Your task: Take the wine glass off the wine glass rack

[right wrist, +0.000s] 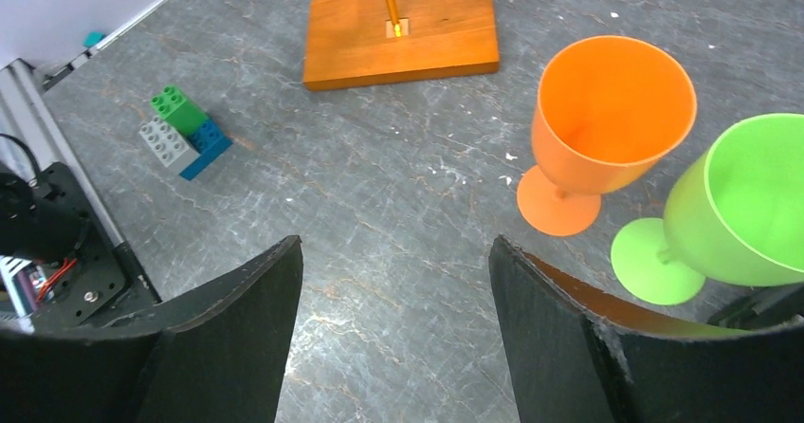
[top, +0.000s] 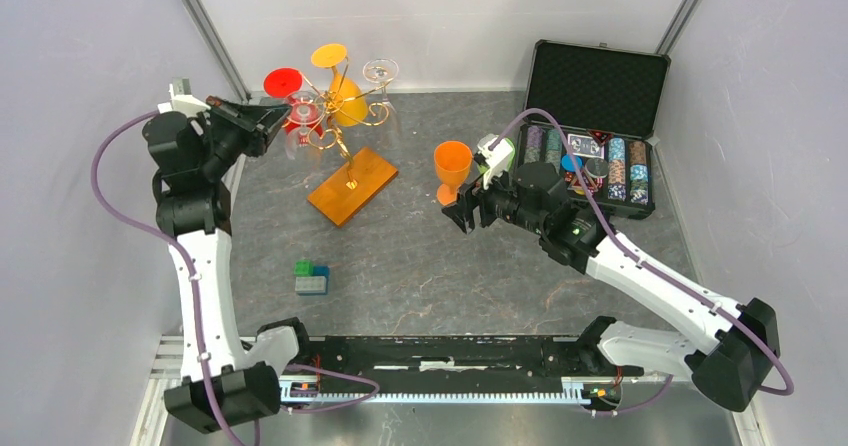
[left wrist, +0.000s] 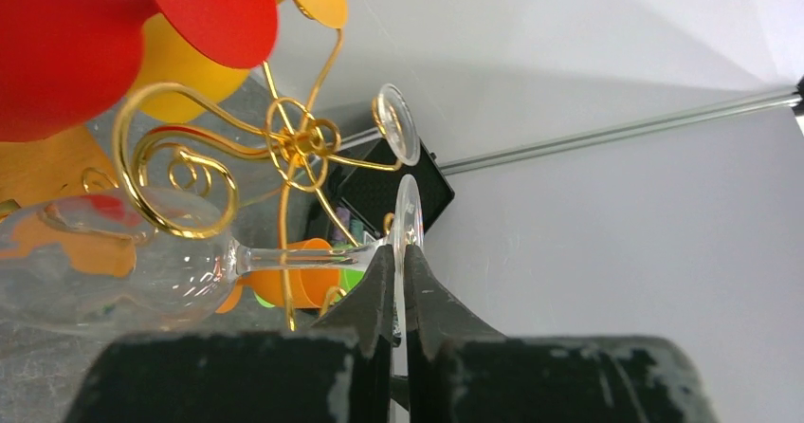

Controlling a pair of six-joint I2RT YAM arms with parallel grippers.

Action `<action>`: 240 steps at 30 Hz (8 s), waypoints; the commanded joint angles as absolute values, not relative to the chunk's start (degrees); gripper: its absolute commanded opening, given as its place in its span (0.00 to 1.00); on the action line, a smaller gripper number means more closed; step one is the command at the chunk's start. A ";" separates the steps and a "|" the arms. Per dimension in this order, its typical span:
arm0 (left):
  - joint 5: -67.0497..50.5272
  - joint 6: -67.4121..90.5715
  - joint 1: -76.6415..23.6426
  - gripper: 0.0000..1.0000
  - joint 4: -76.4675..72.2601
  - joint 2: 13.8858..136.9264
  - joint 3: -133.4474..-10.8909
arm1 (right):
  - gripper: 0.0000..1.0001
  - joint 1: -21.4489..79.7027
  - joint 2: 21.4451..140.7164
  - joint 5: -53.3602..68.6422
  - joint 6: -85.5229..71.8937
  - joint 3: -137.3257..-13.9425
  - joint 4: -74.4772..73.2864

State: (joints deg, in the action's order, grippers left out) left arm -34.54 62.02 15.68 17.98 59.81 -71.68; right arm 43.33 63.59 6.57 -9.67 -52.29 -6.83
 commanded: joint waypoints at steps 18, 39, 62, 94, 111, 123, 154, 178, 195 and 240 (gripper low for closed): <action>-30.63 61.31 15.96 0.02 36.18 37.69 -68.11 | 0.77 46.63 64.45 30.92 -24.88 -42.54 35.78; -47.31 74.11 10.53 0.02 23.77 32.17 -55.84 | 0.78 57.35 89.28 20.29 -16.86 -54.36 68.86; -49.13 76.95 8.34 0.05 20.70 32.67 -57.57 | 0.00 57.37 96.03 28.75 -15.94 -61.05 68.63; -24.10 68.66 -27.97 0.87 5.14 50.96 -53.35 | 0.00 54.65 55.23 -37.73 -33.82 -35.53 53.04; -21.84 77.32 -39.02 0.68 -10.10 56.12 -51.60 | 0.00 53.61 56.49 -33.97 -51.34 -27.63 69.98; -17.81 83.06 -40.35 0.35 -16.95 53.94 -50.45 | 0.00 53.01 59.86 -33.34 -55.02 -22.99 79.25; -18.40 89.90 -40.34 0.51 -21.36 57.34 -52.45 | 0.00 50.75 64.90 -24.64 -60.94 -16.93 93.00; -20.34 81.35 -40.34 0.03 -14.77 57.98 -58.49 | 0.00 50.71 65.55 -23.39 -62.68 -18.14 92.91; -20.97 77.14 -40.25 0.02 -12.81 59.26 -62.43 | 0.21 50.74 64.64 -20.70 -67.50 -17.70 92.29; 8.53 26.86 -48.01 0.02 55.65 82.89 -93.37 | 0.71 50.74 17.51 -39.51 -35.52 -16.96 17.46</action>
